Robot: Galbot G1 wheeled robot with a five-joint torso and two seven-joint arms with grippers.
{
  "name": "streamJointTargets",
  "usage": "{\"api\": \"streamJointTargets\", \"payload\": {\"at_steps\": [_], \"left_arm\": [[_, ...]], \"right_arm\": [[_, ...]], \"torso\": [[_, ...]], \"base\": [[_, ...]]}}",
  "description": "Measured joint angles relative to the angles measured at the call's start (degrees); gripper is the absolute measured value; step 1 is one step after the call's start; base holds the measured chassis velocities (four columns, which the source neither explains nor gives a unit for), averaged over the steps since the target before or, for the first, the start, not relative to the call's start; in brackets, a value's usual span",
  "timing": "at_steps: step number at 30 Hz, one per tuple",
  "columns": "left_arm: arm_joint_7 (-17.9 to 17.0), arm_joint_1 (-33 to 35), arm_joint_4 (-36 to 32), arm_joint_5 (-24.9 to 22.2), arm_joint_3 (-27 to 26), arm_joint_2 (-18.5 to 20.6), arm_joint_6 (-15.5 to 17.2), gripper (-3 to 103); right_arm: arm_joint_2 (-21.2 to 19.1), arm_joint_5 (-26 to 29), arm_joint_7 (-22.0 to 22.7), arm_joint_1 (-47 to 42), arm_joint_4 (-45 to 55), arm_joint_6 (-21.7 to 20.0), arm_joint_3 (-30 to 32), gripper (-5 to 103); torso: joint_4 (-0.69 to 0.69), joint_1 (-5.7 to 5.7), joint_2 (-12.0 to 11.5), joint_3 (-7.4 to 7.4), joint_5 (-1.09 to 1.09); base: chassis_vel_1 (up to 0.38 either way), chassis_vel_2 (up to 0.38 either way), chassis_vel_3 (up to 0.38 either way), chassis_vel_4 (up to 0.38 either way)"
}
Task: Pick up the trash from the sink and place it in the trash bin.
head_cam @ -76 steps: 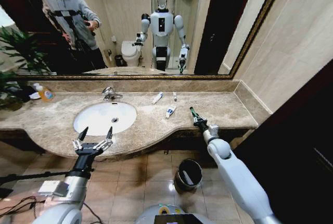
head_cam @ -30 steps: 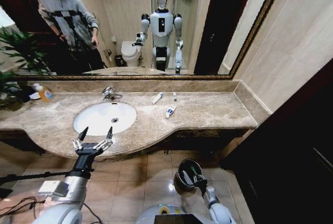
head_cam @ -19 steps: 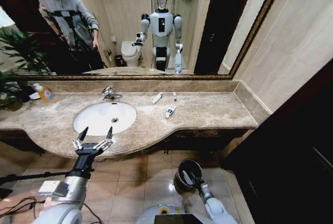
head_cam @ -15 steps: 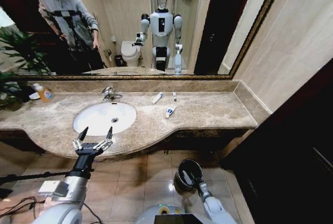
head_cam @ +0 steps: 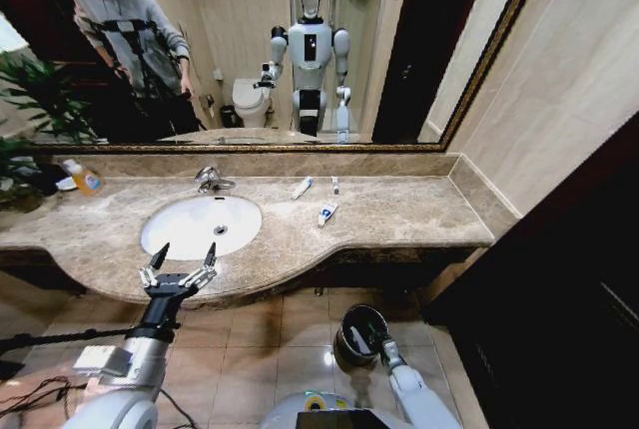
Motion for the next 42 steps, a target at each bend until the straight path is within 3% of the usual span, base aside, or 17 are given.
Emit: {"api": "streamJointTargets", "payload": {"at_steps": [2,6,9,14,17,20,22,23,36,42], "left_arm": [[0.00,0.00,0.00,0.00,0.00,0.00,0.00,100],[0.00,0.00,0.00,0.00,0.00,0.00,0.00,100],[0.00,0.00,0.00,0.00,0.00,0.00,0.00,100],[0.00,0.00,0.00,0.00,0.00,0.00,0.00,100],[0.00,0.00,0.00,0.00,0.00,0.00,0.00,100],[0.00,0.00,0.00,0.00,0.00,0.00,0.00,100],[0.00,0.00,0.00,0.00,0.00,0.00,0.00,100],[0.00,0.00,0.00,0.00,0.00,0.00,0.00,100],[0.00,0.00,0.00,0.00,0.00,0.00,0.00,100],[0.00,0.00,0.00,0.00,0.00,0.00,0.00,100]], "right_arm": [[0.05,0.00,0.39,0.16,-0.26,0.12,0.01,24],[0.00,0.08,0.53,0.00,-0.31,0.35,0.12,46],[-0.06,0.19,0.53,-0.23,-0.17,0.48,0.18,51],[-0.15,0.28,0.49,-0.82,0.62,0.51,0.20,73],[-0.15,0.30,0.46,-0.99,0.84,0.51,0.21,78],[-0.22,0.32,0.32,-1.30,1.35,0.51,0.21,94],[-0.22,0.34,0.31,-1.35,1.44,0.51,0.21,94],[-0.24,0.45,0.31,-1.49,1.71,0.51,0.22,99],[-0.83,1.12,0.33,-4.77,7.29,0.45,0.87,100],[-1.76,1.21,0.25,-9.70,15.57,6.00,2.32,100]], "torso": [[0.00,0.00,0.00,0.00,0.00],[0.00,0.00,0.00,0.00,-0.01],[0.00,0.00,0.00,0.00,0.00],[0.00,0.00,0.00,0.00,-0.01],[0.00,0.00,0.00,0.00,0.00],[0.00,0.00,0.00,0.00,-0.01],[0.00,0.00,0.00,0.00,-0.01],[0.00,0.00,0.00,0.00,0.00],[0.00,0.00,0.00,0.00,0.00],[0.00,0.00,0.00,0.00,0.01]], "base": [[0.000,0.000,0.000,0.000],[0.000,0.000,0.000,0.000],[0.000,0.000,0.000,0.000],[0.000,0.000,0.000,0.000],[0.000,0.000,0.000,0.000],[0.000,0.000,0.000,0.000],[0.000,0.000,0.000,0.000],[0.000,0.000,0.000,0.000],[0.000,0.000,0.000,0.000],[0.000,0.000,0.000,0.000]]}}
